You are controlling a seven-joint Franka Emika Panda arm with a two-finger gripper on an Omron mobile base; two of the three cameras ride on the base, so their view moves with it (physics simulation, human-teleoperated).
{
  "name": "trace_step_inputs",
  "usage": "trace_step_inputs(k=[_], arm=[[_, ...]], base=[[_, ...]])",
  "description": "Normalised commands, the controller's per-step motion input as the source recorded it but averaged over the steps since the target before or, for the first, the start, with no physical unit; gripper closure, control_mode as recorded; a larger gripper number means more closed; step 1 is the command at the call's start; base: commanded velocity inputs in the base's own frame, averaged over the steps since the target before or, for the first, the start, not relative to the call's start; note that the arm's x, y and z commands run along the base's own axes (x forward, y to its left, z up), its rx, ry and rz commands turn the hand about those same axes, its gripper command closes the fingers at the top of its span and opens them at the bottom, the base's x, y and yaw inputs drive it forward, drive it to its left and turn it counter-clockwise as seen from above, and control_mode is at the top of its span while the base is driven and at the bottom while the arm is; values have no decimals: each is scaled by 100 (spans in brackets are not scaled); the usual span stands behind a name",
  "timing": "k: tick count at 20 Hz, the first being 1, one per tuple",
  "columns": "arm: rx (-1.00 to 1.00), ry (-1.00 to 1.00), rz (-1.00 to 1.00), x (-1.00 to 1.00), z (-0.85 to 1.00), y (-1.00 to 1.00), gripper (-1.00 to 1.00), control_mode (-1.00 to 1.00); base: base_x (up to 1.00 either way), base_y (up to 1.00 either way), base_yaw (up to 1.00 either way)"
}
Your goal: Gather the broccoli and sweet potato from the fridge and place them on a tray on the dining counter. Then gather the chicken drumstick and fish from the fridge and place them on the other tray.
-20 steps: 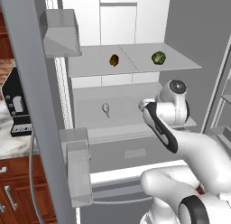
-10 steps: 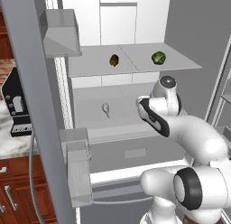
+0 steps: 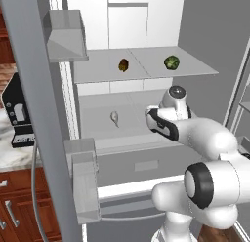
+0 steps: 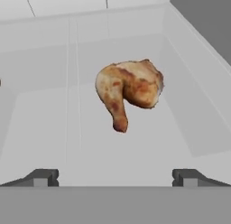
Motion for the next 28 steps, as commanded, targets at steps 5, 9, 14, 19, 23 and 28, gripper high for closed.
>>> trace_step_inputs(k=[5, 9, 14, 19, 23, 28], arm=[[0, 4, 0, 30, -8, -1, -100, -100], [0, 5, 0, 30, -11, 0, -100, -100], [0, 4, 0, 22, -10, 0, -100, -100], [0, 1, -3, 9, -15, -6, -100, -100], [0, 1, -3, 5, -13, -14, -100, -100], [0, 1, -3, 14, -11, -10, -100, -100]], base=[[0, 0, 0], [0, 0, 0], [0, 0, 0], [0, 0, 0], [0, 0, 0], [0, 0, 0]])
